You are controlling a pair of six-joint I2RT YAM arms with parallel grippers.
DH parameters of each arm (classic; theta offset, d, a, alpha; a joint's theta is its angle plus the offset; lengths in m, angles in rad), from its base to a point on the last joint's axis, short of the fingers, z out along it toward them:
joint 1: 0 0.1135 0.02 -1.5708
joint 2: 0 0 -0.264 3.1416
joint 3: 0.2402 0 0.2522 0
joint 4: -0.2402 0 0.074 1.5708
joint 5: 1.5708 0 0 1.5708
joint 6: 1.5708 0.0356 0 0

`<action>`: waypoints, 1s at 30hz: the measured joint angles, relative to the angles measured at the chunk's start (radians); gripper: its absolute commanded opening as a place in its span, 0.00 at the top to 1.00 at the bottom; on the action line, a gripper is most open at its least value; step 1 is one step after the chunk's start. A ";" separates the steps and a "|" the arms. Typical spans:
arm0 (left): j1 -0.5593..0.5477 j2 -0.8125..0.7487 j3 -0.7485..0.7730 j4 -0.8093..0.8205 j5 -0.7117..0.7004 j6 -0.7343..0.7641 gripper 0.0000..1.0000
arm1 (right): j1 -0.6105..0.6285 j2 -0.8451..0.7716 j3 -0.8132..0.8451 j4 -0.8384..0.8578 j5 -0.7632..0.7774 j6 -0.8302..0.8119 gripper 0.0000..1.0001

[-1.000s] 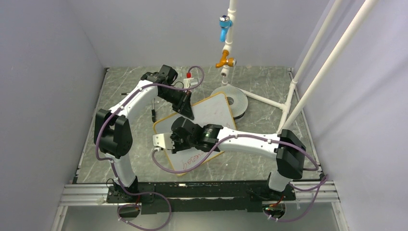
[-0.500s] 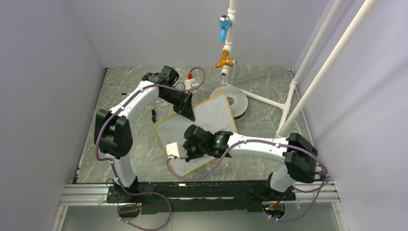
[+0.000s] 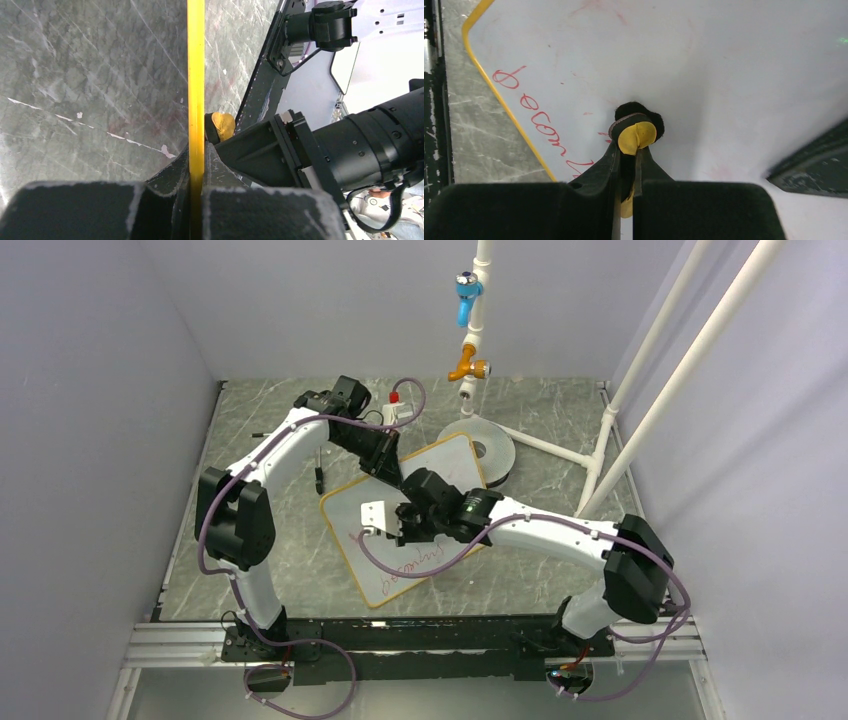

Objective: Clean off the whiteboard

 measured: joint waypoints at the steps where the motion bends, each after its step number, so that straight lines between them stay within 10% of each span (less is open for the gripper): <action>1: 0.000 -0.001 0.000 0.000 0.000 0.000 1.00 | -0.005 -0.006 0.000 0.001 -0.001 0.000 1.00; 12: -0.013 -0.006 -0.008 -0.011 0.001 0.003 1.00 | 0.154 0.021 -0.076 0.010 0.000 -0.030 1.00; 30: 0.000 -0.010 -0.011 0.008 -0.002 -0.006 1.00 | -0.009 -0.074 -0.099 0.046 0.060 -0.032 1.00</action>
